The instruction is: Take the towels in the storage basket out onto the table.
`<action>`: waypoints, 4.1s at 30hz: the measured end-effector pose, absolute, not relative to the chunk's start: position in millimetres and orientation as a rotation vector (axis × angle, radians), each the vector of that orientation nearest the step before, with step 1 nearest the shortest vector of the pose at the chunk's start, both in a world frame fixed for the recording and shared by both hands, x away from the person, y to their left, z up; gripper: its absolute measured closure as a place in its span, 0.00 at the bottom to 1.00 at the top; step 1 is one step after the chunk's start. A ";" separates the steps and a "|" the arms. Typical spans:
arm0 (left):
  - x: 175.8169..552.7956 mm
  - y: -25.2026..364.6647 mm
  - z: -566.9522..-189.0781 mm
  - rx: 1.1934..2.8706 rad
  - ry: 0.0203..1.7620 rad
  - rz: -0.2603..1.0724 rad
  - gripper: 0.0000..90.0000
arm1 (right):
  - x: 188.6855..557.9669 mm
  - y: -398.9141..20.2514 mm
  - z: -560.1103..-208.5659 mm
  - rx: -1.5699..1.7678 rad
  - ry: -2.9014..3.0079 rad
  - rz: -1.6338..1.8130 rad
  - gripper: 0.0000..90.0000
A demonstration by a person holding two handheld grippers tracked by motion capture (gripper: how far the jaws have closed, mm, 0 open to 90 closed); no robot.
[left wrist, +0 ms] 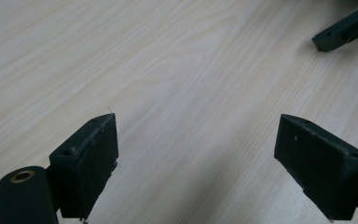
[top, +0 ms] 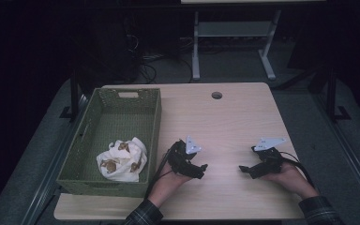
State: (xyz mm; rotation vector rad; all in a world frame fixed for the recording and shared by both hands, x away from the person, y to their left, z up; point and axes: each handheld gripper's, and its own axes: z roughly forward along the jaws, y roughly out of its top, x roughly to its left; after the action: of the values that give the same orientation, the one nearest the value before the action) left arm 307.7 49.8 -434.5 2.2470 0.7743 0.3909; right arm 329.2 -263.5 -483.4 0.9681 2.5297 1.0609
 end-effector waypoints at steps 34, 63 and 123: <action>314.8 61.9 -393.7 2.163 0.712 0.324 0.14 | 329.3 -263.6 -483.4 0.967 2.529 1.060 0.02; 340.3 105.2 -350.9 2.100 0.691 0.254 0.15 | 329.1 -264.4 -483.5 0.957 2.535 1.063 0.02; 337.0 247.5 -356.8 2.130 0.931 0.440 0.16 | 329.2 -264.6 -483.4 0.955 2.537 1.061 0.02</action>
State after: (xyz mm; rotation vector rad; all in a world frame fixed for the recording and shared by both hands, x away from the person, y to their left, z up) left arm 337.0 247.5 -356.8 2.1305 0.9305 0.4397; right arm 329.2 -264.6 -483.4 0.9548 2.5369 1.0614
